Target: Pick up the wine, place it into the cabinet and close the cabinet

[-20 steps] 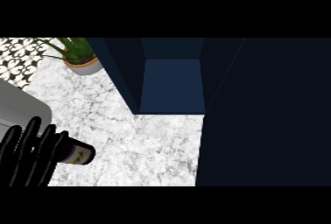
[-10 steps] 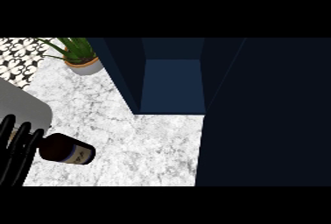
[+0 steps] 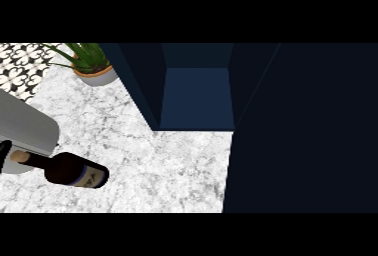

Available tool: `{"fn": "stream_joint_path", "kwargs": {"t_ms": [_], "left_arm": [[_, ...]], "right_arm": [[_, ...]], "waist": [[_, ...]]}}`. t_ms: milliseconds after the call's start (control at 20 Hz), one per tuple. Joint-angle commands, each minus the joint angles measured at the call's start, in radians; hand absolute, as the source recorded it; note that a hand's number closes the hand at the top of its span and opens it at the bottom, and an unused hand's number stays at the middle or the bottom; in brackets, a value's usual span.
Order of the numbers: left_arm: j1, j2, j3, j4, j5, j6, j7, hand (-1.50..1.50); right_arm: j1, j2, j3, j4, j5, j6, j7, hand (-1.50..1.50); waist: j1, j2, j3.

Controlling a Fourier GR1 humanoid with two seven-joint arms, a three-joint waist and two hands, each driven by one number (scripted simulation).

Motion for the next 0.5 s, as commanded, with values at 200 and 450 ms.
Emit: {"fn": "stream_joint_path", "kwargs": {"t_ms": [200,450], "left_arm": [[0.039,-0.033,0.134,0.030,0.267,-0.089,-0.037,-1.50],[0.017,0.002,0.234,0.106,0.360,-0.156,-0.030,-1.50]], "right_arm": [[0.003,0.009,0.004,-0.100,-0.041,-0.006,0.037,-1.50],[0.027,0.012,0.032,-0.151,-0.020,-0.014,0.072,-1.50]], "waist": [[0.002,0.000,-0.001],[-0.004,0.000,0.000]]}}
